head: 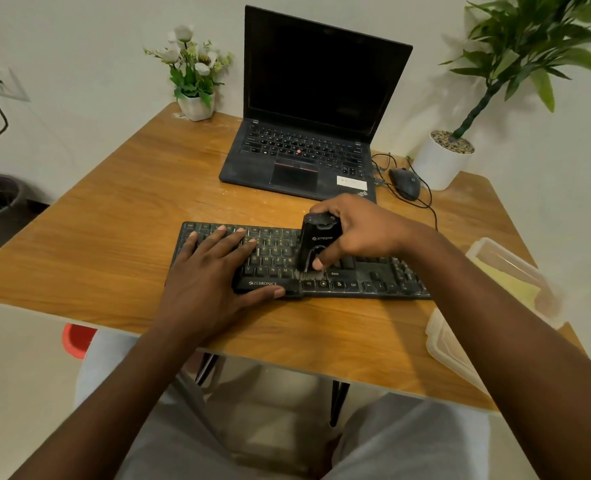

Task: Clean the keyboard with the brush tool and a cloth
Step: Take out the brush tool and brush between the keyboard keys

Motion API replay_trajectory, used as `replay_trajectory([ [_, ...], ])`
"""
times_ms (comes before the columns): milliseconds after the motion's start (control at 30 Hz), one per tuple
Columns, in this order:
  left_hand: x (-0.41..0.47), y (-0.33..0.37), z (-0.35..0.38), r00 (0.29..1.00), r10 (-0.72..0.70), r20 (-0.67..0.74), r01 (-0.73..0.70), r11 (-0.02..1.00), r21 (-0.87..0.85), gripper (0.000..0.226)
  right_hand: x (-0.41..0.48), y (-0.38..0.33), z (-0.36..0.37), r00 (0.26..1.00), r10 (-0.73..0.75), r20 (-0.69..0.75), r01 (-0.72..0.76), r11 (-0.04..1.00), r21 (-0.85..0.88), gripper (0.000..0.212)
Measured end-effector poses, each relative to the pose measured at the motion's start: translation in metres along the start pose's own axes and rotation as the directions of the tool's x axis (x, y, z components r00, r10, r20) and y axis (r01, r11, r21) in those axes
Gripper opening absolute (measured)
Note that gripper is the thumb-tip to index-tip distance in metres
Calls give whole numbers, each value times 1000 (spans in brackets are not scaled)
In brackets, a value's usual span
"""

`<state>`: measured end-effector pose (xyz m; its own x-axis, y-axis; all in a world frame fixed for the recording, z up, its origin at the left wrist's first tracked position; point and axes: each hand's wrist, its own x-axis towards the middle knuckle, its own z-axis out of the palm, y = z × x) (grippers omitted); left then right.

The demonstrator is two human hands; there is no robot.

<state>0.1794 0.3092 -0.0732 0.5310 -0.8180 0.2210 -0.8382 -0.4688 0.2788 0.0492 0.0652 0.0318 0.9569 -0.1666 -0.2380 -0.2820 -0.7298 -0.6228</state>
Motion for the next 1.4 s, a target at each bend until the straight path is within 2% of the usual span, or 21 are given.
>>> replay_trajectory([
  [133,0,0,-1,1000,0,-6,0,1000,-3,110,5,-4,5,977,35,-211,-44,998,-40,45],
  [233,0,0,0,1000,2,-10,-2,1000,-6,110,7,-7,8,955,24,-296,-48,996,-74,44],
  [300,0,0,0,1000,0,-9,0,1000,-3,110,6,-7,8,961,24,-275,-45,997,-70,43],
  [500,0,0,0,1000,8,-7,-8,1000,-9,110,-11,-4,10,999,-23,-28,23,1000,18,38],
  [567,0,-1,0,1000,9,-7,-9,1000,-12,110,-12,-4,11,1000,-29,-1,29,1000,14,37],
  [633,1,0,0,1000,7,-8,-8,1000,-12,110,-8,-4,11,999,-17,-39,17,1000,-3,39],
  [833,0,2,-2,1000,14,-10,-14,1000,-9,108,7,-8,12,955,26,-296,-47,997,-66,42],
  [967,-3,-1,-4,1000,21,-13,-21,1000,3,104,11,-11,12,942,25,-333,-66,991,-112,42],
  [1067,-10,-8,-6,1000,2,-31,-2,1000,-5,105,8,-13,14,946,20,-323,-58,992,-109,42],
  [1200,-18,-25,-10,999,-40,-33,40,999,-20,107,0,-17,22,970,16,-242,-23,999,-27,41],
  [1333,-22,-32,-11,996,-89,-29,84,985,-150,107,-6,-28,28,996,-50,-74,48,999,-24,39],
  [1400,-23,-32,-11,994,-106,-16,100,971,-218,106,-3,-30,27,997,-55,-49,53,998,-42,39],
])
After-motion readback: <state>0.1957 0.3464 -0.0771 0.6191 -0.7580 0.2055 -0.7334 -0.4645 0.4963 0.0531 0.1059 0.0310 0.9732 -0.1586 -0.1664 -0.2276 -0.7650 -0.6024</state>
